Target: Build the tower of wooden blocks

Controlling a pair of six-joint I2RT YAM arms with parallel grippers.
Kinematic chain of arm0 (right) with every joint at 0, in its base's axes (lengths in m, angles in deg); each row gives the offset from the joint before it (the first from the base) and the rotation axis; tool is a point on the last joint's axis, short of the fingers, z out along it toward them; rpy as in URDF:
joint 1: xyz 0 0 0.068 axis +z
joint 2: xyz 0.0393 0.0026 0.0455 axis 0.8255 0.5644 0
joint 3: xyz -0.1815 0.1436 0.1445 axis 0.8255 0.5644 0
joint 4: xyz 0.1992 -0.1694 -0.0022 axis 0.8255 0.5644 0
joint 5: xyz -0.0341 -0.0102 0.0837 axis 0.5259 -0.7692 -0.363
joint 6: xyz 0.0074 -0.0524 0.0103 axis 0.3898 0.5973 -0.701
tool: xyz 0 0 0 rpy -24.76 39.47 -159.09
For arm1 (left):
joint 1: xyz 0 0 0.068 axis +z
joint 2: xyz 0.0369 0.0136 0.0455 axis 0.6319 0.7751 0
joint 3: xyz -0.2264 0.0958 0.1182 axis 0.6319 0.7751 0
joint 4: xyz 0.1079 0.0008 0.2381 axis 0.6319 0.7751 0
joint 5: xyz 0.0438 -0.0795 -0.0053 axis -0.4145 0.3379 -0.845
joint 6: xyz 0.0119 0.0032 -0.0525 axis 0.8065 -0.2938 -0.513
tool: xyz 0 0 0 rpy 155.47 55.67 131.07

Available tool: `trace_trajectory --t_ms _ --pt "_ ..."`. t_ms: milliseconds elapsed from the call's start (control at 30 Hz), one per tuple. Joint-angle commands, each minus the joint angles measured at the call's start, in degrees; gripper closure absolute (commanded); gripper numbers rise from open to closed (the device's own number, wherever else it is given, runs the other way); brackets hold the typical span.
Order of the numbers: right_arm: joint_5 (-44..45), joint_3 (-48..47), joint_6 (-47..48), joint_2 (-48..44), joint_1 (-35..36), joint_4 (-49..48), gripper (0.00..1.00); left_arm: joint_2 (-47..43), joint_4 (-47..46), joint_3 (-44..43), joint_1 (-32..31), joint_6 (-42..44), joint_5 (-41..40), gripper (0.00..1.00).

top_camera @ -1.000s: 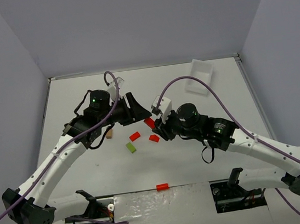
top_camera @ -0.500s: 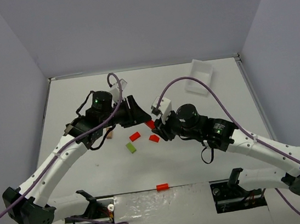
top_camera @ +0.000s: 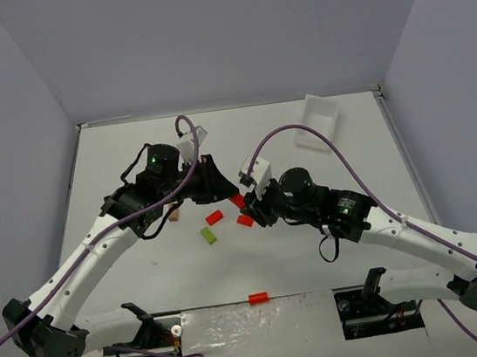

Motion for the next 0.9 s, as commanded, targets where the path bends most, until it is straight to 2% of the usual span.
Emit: trace_trajectory --t_ms 0,33,67,133,200,267,367,500,667,867 --pt "0.2 -0.4 -0.5 0.4 0.2 -4.2 0.61 -0.8 1.0 -3.2 0.1 5.3 -0.5 1.0" --pt "0.1 -0.4 -0.5 0.7 0.1 -4.2 0.47 -0.8 1.2 -3.3 0.1 6.0 -0.6 1.0" --pt "0.1 -0.5 -0.5 0.8 0.2 -4.2 0.44 -0.9 1.7 -3.5 0.2 6.4 -0.7 1.0" --pt "-0.3 -0.5 -0.5 1.2 0.1 -4.2 0.29 -0.9 3.6 -4.1 0.2 9.8 -1.9 1.0" --pt "-0.4 -0.5 -0.5 1.3 0.1 -4.2 0.21 -0.9 6.1 -4.9 0.2 13.3 -3.5 1.0" --pt "-0.1 -0.4 -0.5 1.1 -0.1 -4.2 0.17 -1.0 8.4 -5.6 0.3 16.9 -5.2 1.0" --pt "0.9 0.9 -0.6 -0.1 -0.2 -4.1 0.14 -1.3 11.6 -6.1 0.8 26.5 -8.6 1.0" --pt "3.2 2.5 -1.6 -2.9 -0.7 -3.6 0.13 -1.4 15.8 -5.4 3.4 44.1 -12.3 1.0" --pt "7.5 4.2 -2.2 -7.0 -1.6 -1.0 0.11 -0.8 16.7 -2.6 12.6 60.1 -9.1 1.0" --pt "10.6 4.8 -1.8 -9.9 -3.5 1.3 0.1 3.8 17.5 -1.0 16.1 80.7 -7.7 1.0"
